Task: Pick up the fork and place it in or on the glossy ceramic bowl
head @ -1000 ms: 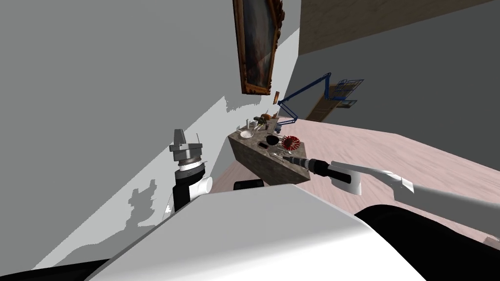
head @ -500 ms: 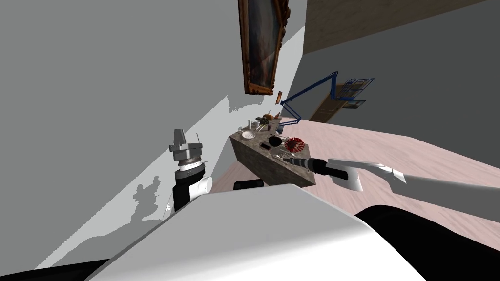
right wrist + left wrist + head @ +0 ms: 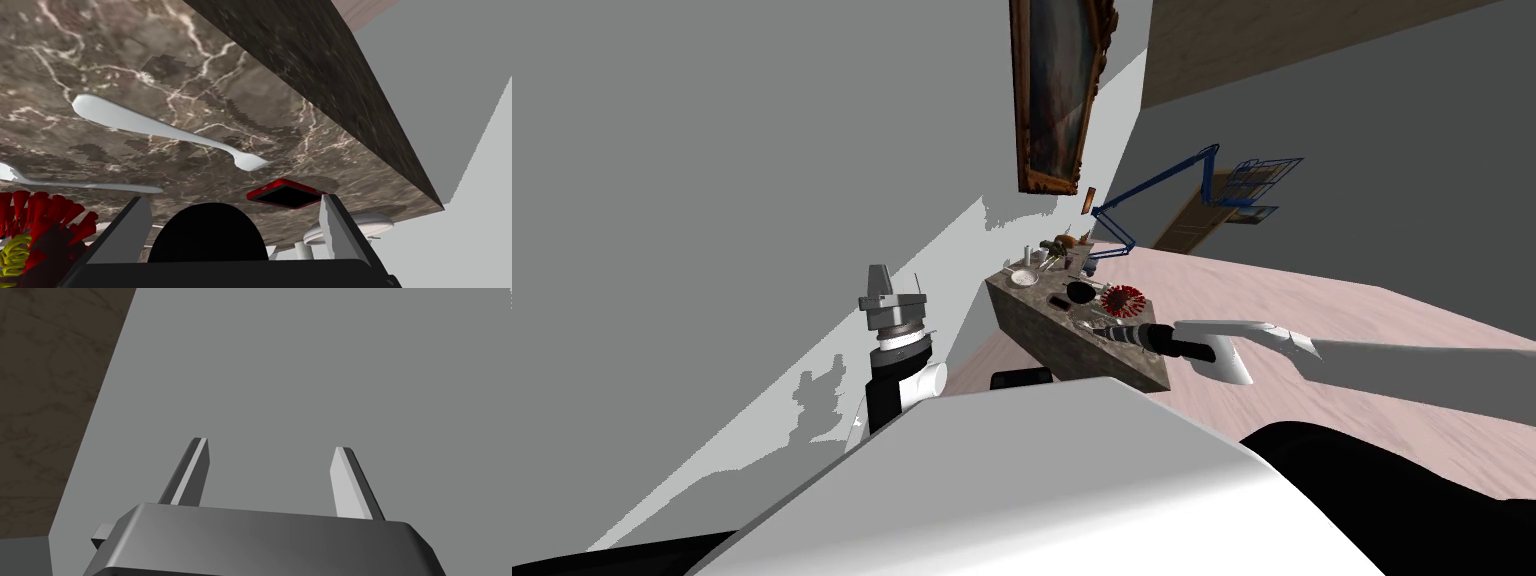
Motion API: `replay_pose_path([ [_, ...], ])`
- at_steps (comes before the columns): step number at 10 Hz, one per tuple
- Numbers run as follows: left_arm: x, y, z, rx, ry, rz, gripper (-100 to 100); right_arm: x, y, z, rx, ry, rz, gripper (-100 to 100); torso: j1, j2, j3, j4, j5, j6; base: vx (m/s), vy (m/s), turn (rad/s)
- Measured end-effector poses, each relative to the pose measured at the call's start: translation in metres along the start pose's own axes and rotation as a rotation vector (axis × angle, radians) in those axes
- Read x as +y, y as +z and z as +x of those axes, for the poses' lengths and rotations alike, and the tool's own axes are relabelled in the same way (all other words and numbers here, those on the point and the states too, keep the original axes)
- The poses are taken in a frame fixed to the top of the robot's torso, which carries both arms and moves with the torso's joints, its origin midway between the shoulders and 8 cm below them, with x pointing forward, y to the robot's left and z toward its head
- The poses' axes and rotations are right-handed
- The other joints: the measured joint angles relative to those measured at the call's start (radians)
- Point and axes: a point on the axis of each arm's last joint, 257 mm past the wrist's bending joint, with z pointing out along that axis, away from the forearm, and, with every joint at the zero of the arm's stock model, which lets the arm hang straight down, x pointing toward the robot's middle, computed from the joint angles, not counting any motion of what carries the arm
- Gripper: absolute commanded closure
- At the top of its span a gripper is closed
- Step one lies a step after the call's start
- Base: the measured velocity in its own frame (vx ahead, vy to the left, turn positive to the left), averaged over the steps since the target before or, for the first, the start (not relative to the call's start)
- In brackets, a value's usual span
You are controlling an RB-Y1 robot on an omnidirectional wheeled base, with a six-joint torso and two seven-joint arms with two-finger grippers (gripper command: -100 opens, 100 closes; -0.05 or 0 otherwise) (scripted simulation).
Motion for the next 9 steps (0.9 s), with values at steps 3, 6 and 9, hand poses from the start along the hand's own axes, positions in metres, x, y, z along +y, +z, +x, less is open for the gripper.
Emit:
replay_pose_path([
  [3, 0.0, 0.0, 0.0, 0.0, 0.0, 0.0, 0, -0.005, 0.004, 0.012, 0.07, -0.073, 0.033, -100, 0.0, 0.0, 0.0, 0.0, 0.0, 0.0, 0.038, 0.011, 0.039],
  [6, 0.0, 0.0, 0.0, 0.0, 0.0, 0.0, 0, -0.006, 0.004, 0.013, 0.089, -0.076, 0.047, -100, -0.001, 0.003, 0.002, 0.001, 0.0, 0.0, 0.002, 0.001, -0.002],
  [9, 0.0, 0.0, 0.0, 0.0, 0.0, 0.0, 0, -0.01, 0.004, 0.024, 0.143, -0.121, 0.073, -100, 0.0, -0.001, 0.0, 0.0, 0.0, 0.0, 0.047, 0.01, 0.05],
])
